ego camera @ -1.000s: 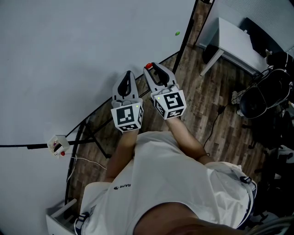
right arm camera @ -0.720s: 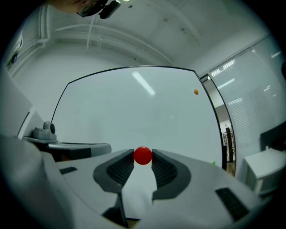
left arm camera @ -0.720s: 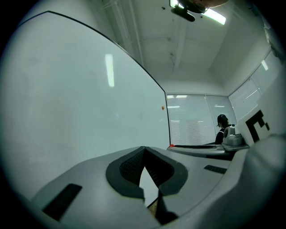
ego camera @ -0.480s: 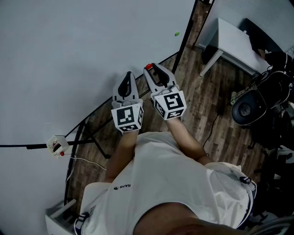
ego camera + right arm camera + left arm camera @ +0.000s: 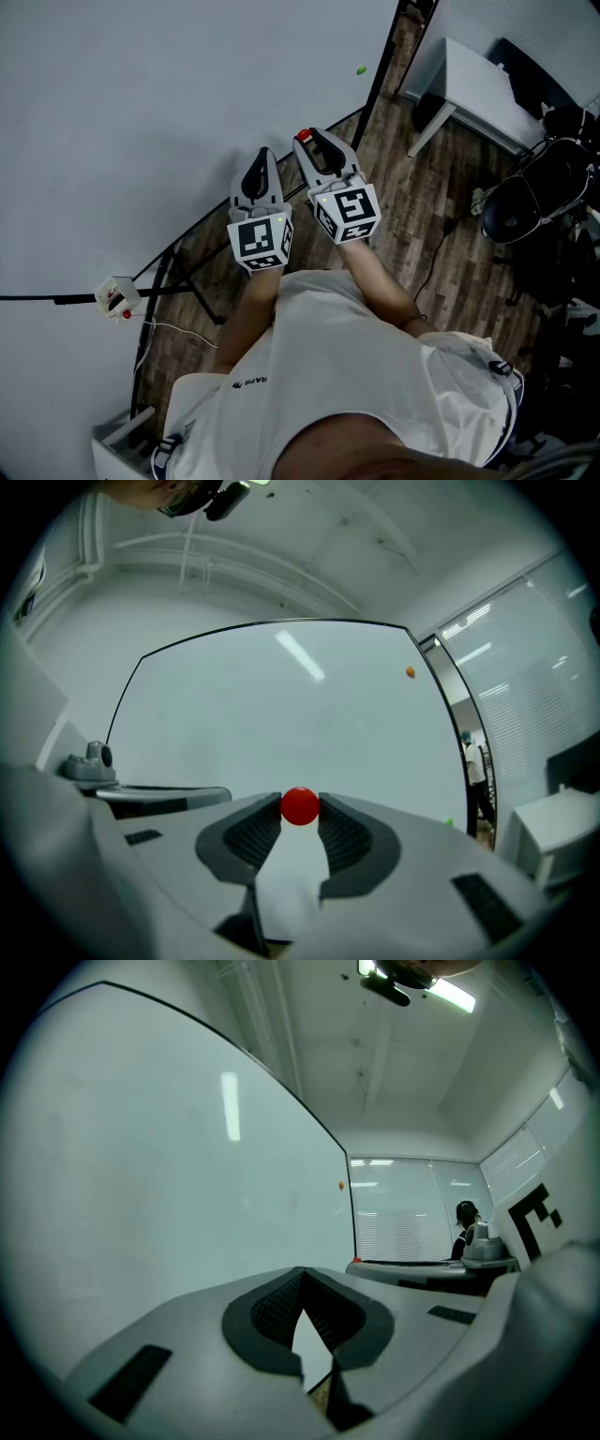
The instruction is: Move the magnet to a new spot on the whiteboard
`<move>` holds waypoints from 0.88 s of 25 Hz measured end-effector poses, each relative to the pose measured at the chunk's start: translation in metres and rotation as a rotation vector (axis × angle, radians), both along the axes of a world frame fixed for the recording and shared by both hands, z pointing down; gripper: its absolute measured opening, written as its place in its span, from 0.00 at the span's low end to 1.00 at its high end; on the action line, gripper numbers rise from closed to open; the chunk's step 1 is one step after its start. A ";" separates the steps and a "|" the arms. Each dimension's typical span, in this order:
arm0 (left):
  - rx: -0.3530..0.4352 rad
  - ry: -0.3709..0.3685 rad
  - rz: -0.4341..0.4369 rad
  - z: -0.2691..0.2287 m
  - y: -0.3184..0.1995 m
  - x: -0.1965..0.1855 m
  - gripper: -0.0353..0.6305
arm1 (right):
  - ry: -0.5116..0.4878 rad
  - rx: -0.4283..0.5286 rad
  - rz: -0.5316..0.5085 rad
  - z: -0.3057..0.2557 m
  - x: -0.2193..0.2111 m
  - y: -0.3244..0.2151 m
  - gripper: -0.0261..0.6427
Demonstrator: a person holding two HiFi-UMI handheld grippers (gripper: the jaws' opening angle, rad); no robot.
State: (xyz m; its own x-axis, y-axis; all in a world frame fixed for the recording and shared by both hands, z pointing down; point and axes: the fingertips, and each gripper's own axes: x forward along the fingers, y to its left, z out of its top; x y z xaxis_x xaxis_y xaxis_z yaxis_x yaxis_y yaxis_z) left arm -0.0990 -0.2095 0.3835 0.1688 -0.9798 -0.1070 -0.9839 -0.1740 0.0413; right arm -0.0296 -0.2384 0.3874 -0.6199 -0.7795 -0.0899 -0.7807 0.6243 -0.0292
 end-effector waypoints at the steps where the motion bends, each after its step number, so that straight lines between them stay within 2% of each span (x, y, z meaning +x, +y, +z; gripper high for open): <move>1: -0.001 -0.001 -0.002 0.000 0.000 0.000 0.06 | -0.001 0.000 -0.001 0.000 -0.001 0.000 0.24; 22: -0.021 0.002 -0.026 0.004 -0.003 -0.001 0.06 | -0.020 0.015 -0.038 -0.015 -0.009 -0.012 0.24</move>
